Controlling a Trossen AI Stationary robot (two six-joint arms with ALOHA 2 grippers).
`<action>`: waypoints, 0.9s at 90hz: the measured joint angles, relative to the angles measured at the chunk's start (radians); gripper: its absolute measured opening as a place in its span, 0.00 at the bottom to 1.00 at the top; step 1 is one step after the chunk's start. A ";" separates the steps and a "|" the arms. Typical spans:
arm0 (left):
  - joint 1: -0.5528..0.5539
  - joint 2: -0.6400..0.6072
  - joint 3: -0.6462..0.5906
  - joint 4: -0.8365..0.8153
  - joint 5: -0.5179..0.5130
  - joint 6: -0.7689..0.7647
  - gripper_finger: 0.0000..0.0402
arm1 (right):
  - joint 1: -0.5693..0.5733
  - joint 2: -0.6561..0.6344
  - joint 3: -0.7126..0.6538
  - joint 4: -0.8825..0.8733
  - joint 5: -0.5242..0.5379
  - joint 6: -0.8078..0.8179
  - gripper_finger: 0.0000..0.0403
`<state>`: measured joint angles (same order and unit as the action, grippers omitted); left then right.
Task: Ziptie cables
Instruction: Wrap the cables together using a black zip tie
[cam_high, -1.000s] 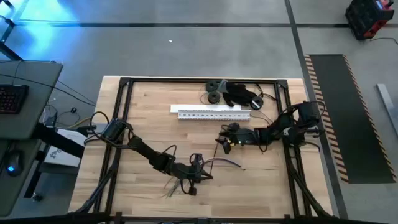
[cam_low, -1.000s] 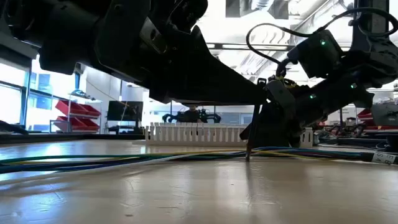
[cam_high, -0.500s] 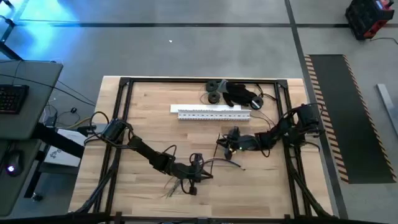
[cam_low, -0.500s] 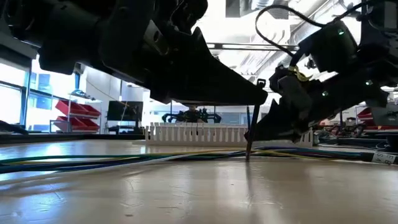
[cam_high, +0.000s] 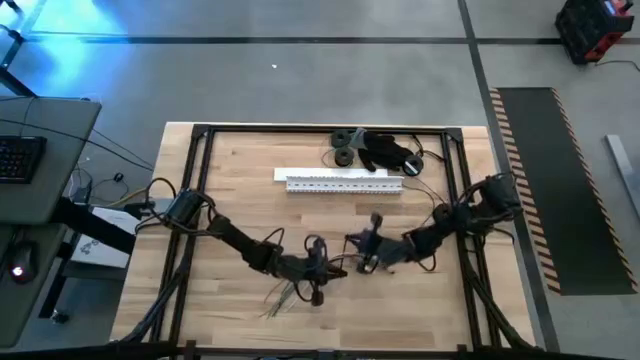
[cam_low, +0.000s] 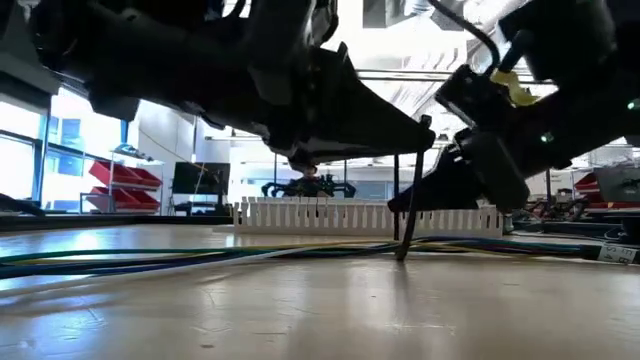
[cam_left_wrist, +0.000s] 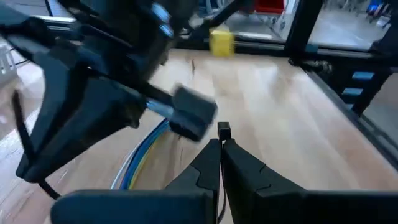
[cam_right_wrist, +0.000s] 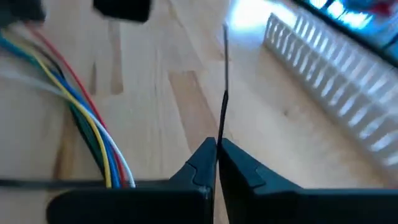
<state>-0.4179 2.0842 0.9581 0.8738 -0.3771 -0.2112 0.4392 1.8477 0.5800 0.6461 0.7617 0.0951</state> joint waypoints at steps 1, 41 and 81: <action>0.000 0.000 -0.001 0.003 0.000 -0.003 0.00 | 0.005 0.000 0.005 -0.012 0.012 -0.008 0.00; 0.057 -0.015 -0.100 0.238 0.083 -0.199 0.00 | 0.074 0.000 0.117 -0.159 0.172 -0.235 0.00; 0.060 -0.014 -0.157 0.287 0.077 -0.297 0.00 | 0.144 0.129 0.214 -0.180 0.334 -0.392 0.00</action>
<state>-0.3576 2.0697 0.8010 1.1613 -0.2997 -0.5084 0.5832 1.9770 0.7936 0.4666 1.0953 -0.2973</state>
